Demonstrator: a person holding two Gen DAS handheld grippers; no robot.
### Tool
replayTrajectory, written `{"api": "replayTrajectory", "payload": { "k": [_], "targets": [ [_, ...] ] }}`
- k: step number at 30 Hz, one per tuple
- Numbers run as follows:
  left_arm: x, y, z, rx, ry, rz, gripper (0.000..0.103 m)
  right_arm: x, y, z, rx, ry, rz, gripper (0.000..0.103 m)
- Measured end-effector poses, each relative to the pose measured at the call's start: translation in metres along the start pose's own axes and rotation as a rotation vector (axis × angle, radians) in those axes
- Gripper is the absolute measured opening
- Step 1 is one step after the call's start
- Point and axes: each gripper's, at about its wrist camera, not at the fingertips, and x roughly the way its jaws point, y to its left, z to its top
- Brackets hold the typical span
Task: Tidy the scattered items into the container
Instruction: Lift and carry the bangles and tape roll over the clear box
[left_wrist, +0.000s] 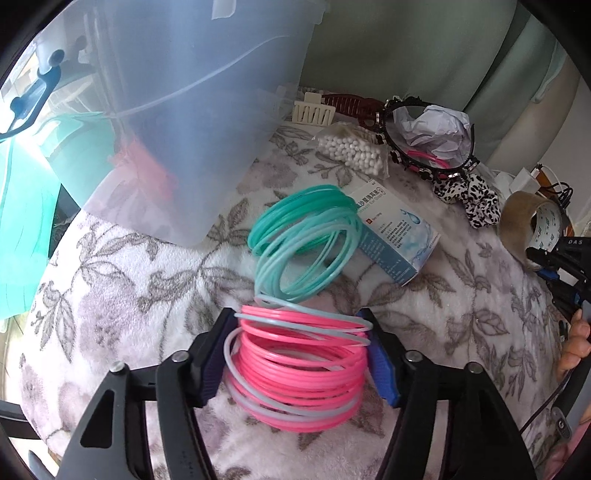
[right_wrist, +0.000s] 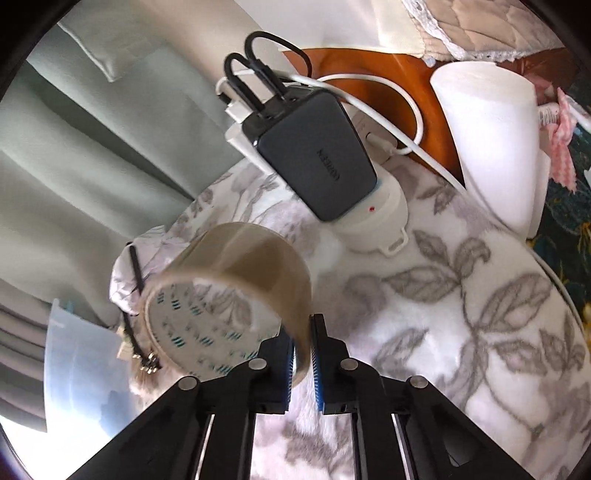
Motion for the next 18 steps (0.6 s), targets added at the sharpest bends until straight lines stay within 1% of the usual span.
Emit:
{"api": "replayTrajectory", "payload": {
  "k": [2,7,10,15,18],
  "targets": [
    [-0.001,0.001,-0.001,-0.009,0.003,-0.004,0.06,-0.006,-0.003,-0.004,0.003,0.005,0.015,0.008],
    [-0.008,0.009,-0.004,-0.051,0.009,-0.018,0.059,-0.022,-0.011,-0.015,0.012,0.018,0.054,0.009],
    [-0.016,0.01,-0.007,-0.058,0.001,-0.023,0.059,-0.038,-0.019,-0.022,0.016,0.01,0.058,0.009],
    [-0.038,0.003,-0.008,-0.027,-0.041,-0.039,0.059,-0.066,-0.027,-0.028,0.02,-0.014,0.082,0.009],
    [-0.059,-0.003,-0.006,-0.003,-0.094,-0.054,0.059,-0.085,-0.027,-0.031,0.013,-0.036,0.108,0.009]
  ]
}}
